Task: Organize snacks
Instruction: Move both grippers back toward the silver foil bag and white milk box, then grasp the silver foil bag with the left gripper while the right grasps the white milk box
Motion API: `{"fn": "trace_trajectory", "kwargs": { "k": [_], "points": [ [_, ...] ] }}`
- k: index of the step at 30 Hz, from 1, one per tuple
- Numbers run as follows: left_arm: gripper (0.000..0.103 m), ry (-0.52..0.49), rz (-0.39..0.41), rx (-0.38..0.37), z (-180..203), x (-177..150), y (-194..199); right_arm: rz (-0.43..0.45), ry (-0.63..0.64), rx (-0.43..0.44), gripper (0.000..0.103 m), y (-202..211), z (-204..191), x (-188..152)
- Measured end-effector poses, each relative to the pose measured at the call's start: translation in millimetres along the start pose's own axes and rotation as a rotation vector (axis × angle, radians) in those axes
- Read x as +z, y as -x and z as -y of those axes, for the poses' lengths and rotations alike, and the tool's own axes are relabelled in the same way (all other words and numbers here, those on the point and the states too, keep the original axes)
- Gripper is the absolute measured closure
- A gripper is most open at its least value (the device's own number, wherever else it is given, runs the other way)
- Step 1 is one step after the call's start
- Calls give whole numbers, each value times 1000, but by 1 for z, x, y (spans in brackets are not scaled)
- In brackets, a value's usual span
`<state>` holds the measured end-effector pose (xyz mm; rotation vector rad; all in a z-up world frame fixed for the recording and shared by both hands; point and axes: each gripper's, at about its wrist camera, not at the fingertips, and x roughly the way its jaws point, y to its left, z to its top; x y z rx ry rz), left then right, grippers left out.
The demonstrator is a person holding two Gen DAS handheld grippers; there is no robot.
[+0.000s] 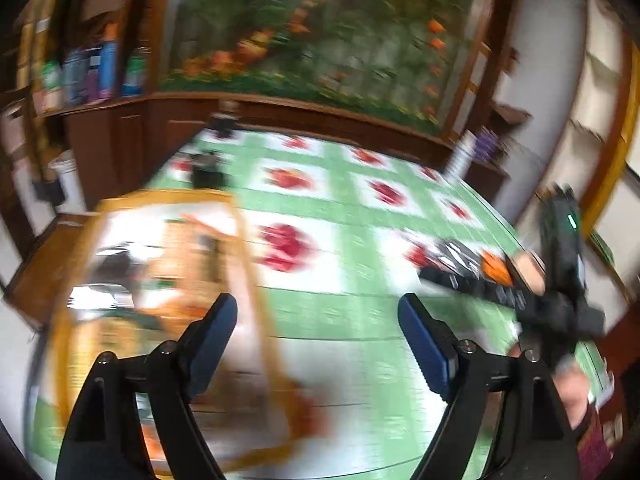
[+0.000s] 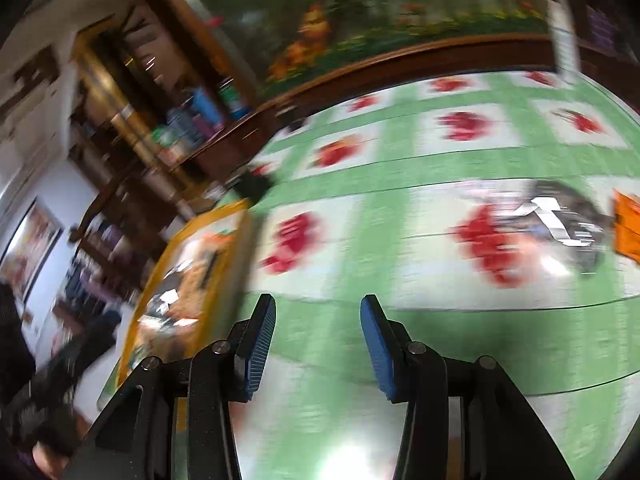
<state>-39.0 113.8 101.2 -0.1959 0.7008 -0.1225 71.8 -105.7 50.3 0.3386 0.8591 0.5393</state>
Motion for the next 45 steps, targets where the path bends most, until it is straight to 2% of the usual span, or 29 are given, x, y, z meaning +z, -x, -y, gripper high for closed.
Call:
{"fn": "trace_trajectory", "kwargs": {
  "k": [3, 6, 9, 11, 13, 15, 18, 21, 23, 24, 25, 26, 28, 29, 30, 34, 36, 39, 40, 42, 43, 45],
  "points": [
    [19, -35, -57, -40, 37, 0, -33, 47, -95, -60, 55, 17, 46, 18],
    [19, -63, -124, -47, 72, 6, -87, 93, -152, -176, 55, 32, 86, 38],
    [19, -63, -149, -9, 83, 9, -128, 113, -201, -241, 55, 40, 116, 54],
    [19, -35, -133, 15, 79, 7, -138, 100, -219, -234, 55, 37, 127, 62],
    [19, -64, -149, 27, 74, 6, -145, 82, -215, -224, 55, 27, 133, 69],
    [19, -76, -113, 46, 66, 7, -140, 55, -217, -227, 55, 10, 140, 77],
    [19, -64, -107, 57, 60, 7, -139, 28, -221, -238, 55, -7, 143, 80],
    [19, -63, -107, 58, 58, 9, -137, -19, -196, -201, 55, -19, 132, 70],
    [19, -52, -105, 50, 56, 9, -134, -95, -192, -48, 53, -26, 116, 62],
    [19, -43, -105, 45, 55, 9, -133, -116, -203, 75, 53, -25, 109, 59],
    [19, -39, -105, 42, 54, 9, -132, -77, -193, 78, 54, -13, 104, 62],
    [19, -37, -103, 40, 53, 9, -131, -18, -165, -7, 54, 1, 103, 67],
    [19, -35, -100, 47, 53, 10, -130, 91, -113, -269, 54, 25, 111, 75],
    [19, -30, -102, 49, 51, 10, -130, 109, -106, -382, 54, 31, 120, 77],
    [19, -24, -107, 46, 50, 10, -131, 108, -101, -453, 54, 34, 129, 76],
    [19, -22, -119, 42, 51, 10, -133, 51, -138, -526, 55, 25, 154, 70],
    [19, -23, -112, 46, 51, 10, -131, 33, -93, -631, 55, 15, 150, 67],
    [19, -6, -109, 48, 46, 11, -129, -5, -43, -664, 54, 3, 143, 61],
    [19, 2, -107, 49, 44, 11, -128, -18, -32, -659, 54, 2, 137, 57],
    [19, 20, -105, 49, 40, 13, -127, -47, -36, -526, 54, -1, 119, 51],
    [19, 27, -105, 46, 38, 13, -127, -66, -40, -430, 54, -3, 111, 49],
    [19, 33, -106, 46, 38, 13, -127, -102, -88, -124, 54, -6, 90, 43]
  ]
}}
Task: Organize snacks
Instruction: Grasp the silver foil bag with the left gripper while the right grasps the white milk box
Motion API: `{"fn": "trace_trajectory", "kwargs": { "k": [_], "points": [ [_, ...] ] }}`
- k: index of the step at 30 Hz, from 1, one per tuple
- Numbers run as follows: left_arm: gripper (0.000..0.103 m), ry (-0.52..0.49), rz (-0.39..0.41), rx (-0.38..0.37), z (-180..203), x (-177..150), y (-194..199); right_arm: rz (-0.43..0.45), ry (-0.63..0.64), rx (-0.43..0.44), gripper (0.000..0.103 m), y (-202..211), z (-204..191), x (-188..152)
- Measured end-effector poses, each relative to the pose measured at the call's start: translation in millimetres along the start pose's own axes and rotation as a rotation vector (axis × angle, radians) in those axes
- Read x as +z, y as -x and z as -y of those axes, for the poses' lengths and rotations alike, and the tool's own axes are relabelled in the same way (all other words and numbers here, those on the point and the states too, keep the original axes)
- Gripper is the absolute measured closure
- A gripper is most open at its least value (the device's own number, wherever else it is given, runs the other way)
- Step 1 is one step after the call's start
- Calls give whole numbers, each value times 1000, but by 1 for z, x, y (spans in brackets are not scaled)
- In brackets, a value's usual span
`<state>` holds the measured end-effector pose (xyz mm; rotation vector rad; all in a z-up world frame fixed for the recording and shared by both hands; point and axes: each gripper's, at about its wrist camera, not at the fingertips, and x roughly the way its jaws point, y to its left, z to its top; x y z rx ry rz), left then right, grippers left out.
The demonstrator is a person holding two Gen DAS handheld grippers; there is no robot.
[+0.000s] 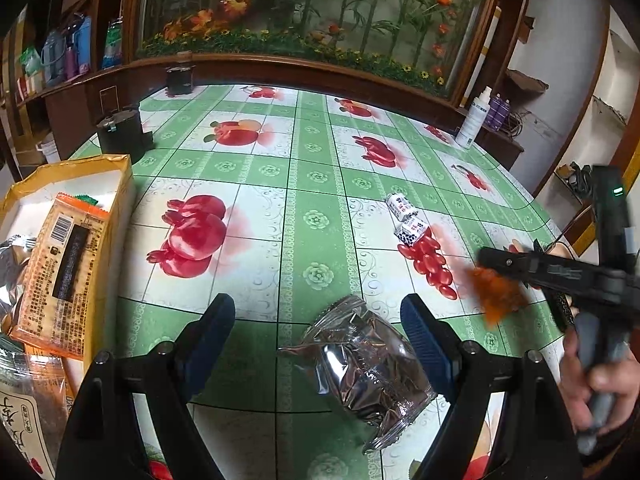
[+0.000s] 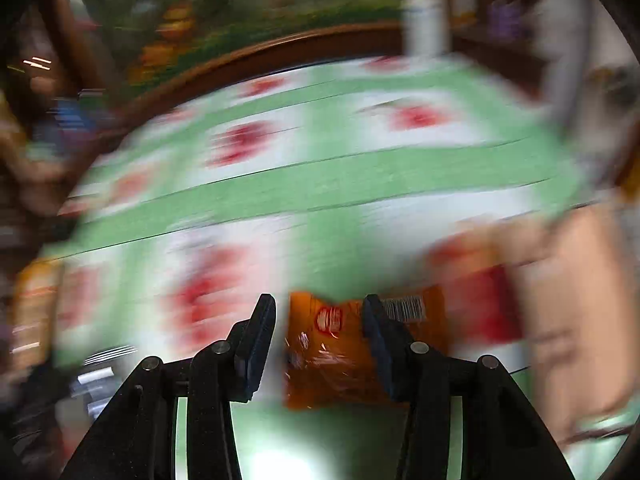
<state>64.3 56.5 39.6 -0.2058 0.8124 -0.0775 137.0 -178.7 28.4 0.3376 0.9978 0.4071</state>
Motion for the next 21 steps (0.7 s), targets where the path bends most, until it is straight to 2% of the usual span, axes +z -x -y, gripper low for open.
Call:
{"fn": "trace_trajectory", "kwargs": {
  "k": [1, 4, 5, 8, 12, 18, 21],
  "points": [
    [19, 1, 1, 1, 0, 0, 0, 26, 3, 21, 55, 4, -7, 1],
    [19, 5, -7, -1, 0, 0, -1, 145, 112, -176, 55, 19, -30, 7],
    [19, 4, -16, -10, 0, 0, -2, 143, 131, -181, 55, 18, -34, 9],
    [19, -9, -28, -20, 4, -1, -4, 87, 140, -83, 55, 1, -41, 14],
    [19, 8, -36, -30, 1, -1, -4, 30, 168, -144, 55, -32, -55, 23],
    [19, 87, -42, -42, -16, 2, -2, 11, 259, -247, 55, -58, -63, 30],
    [19, 93, -47, -47, -16, 2, -2, -11, 278, -232, 55, -66, -60, 28]
  ]
}}
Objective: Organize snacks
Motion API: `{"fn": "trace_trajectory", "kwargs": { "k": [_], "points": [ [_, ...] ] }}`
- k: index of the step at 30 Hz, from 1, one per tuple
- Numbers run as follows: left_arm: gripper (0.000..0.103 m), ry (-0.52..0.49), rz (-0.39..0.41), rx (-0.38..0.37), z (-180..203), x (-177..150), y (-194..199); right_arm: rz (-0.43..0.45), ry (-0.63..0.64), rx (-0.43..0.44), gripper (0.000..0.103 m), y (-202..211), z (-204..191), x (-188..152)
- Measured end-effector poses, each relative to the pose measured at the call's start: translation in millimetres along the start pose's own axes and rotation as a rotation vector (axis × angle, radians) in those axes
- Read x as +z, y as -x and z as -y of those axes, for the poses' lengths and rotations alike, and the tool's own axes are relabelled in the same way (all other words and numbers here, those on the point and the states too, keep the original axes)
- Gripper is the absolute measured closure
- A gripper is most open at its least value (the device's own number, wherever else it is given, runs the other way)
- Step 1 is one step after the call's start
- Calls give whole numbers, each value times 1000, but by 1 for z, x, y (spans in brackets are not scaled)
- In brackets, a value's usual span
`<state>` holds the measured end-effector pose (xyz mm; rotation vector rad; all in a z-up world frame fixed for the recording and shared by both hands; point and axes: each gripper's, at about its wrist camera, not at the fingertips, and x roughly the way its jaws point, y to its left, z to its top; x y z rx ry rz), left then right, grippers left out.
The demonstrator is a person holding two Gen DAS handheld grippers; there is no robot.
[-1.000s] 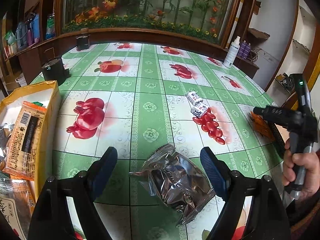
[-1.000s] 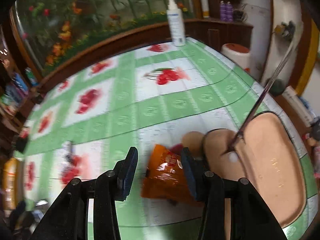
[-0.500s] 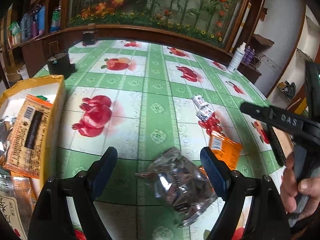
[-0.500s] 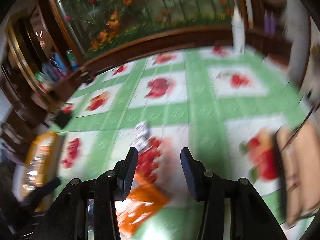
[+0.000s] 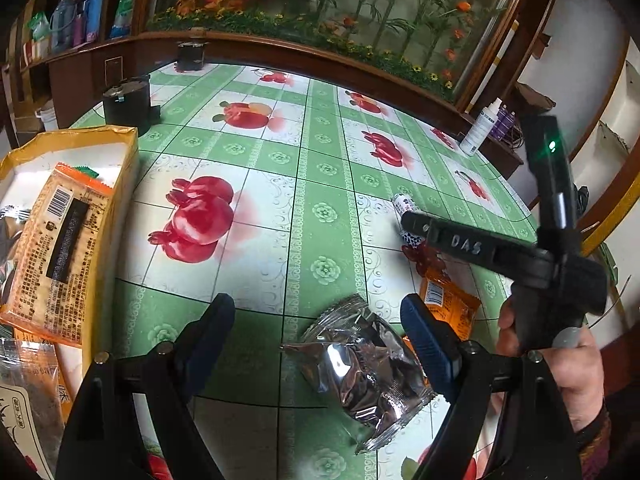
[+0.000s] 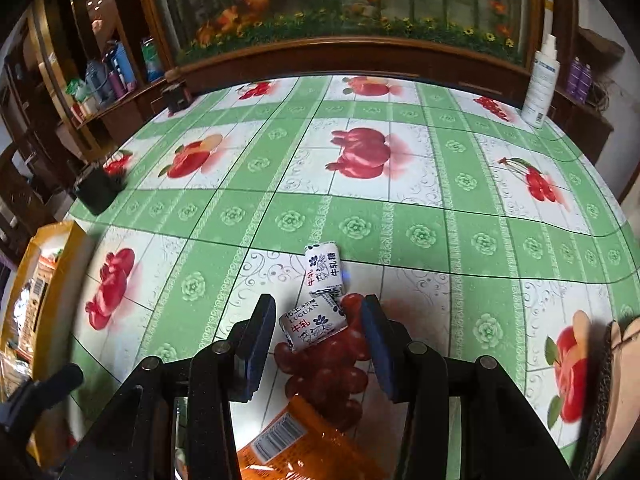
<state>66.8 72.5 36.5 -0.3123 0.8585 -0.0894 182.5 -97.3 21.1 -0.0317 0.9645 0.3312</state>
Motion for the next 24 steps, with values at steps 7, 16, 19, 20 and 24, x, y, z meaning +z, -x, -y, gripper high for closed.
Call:
{"fn": "trace_trajectory", "kwargs": {
  "k": [7, 16, 19, 20, 24],
  "points": [
    [19, 11, -2, -21, -3, 0, 3, 29, -24, -30, 64, 17, 4, -13],
    [14, -50, -177, -68, 19, -14, -18, 146, -194, 22, 64, 76, 28, -37],
    [13, -133, -156, -11, 33, -22, -23, 166, -204, 44, 64, 82, 29, -37],
    [12, -173, -144, 15, 38, -24, -25, 170, -201, 47, 64, 83, 28, -37],
    [19, -240, -104, 24, 43, -30, -24, 162, -193, 49, 64, 80, 25, -38]
  ]
}}
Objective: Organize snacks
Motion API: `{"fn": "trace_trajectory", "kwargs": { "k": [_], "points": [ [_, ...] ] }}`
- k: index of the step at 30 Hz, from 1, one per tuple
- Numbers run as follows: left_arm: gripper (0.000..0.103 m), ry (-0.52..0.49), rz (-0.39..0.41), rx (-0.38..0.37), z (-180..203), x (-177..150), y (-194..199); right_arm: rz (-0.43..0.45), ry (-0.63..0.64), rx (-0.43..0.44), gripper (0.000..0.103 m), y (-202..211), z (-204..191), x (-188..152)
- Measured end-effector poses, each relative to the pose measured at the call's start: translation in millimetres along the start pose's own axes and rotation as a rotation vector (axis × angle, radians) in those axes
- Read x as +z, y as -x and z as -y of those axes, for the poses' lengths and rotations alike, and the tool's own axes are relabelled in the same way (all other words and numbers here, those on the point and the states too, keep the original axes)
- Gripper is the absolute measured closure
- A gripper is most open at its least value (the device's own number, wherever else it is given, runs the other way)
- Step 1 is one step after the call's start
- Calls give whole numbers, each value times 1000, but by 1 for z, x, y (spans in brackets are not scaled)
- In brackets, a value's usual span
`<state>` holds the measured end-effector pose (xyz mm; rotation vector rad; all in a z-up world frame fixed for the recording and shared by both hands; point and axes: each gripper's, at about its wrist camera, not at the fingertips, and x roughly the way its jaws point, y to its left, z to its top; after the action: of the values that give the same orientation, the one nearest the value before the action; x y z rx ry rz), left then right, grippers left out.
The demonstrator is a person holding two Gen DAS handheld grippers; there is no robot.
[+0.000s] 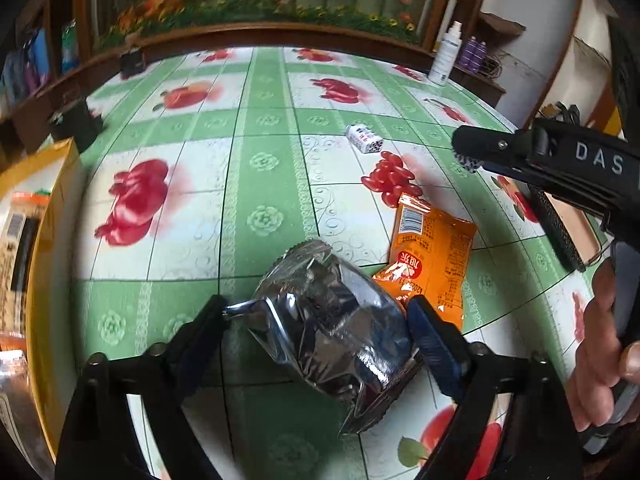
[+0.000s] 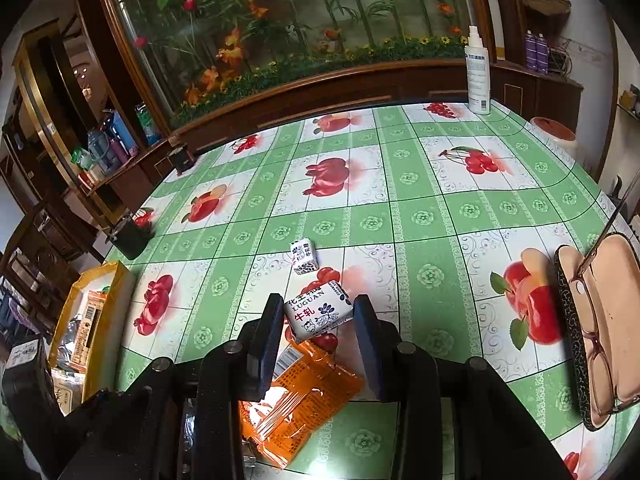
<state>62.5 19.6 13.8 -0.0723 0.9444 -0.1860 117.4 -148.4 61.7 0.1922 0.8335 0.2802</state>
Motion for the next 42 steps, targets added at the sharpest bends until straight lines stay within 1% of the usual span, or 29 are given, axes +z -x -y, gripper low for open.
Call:
{"fn": "trace_trajectory", "kwargs": {
  "k": [1, 5, 9, 13, 18, 26, 42],
  "points": [
    [21, 0, 3, 1, -1, 1, 0, 1, 0, 1, 64, 0, 0, -1],
    [22, 8, 13, 1, -5, 2, 1, 21, 16, -11, 64, 5, -3, -1],
    [22, 33, 43, -7, -8, 5, 6, 23, 11, 12, 64, 8, -3, 0],
    [22, 40, 89, 15, -10, 7, 15, 30, 22, 25, 64, 10, -8, -1],
    [22, 40, 163, 84, -12, 9, 27, 21, 48, 33, 64, 7, -17, -5],
    [22, 41, 174, 121, -15, 11, 27, 22, 97, 39, 64, 5, -31, -10],
    [22, -14, 240, 207, -5, 10, 35, 20, 94, 30, 64, 2, -31, -11]
  ]
}}
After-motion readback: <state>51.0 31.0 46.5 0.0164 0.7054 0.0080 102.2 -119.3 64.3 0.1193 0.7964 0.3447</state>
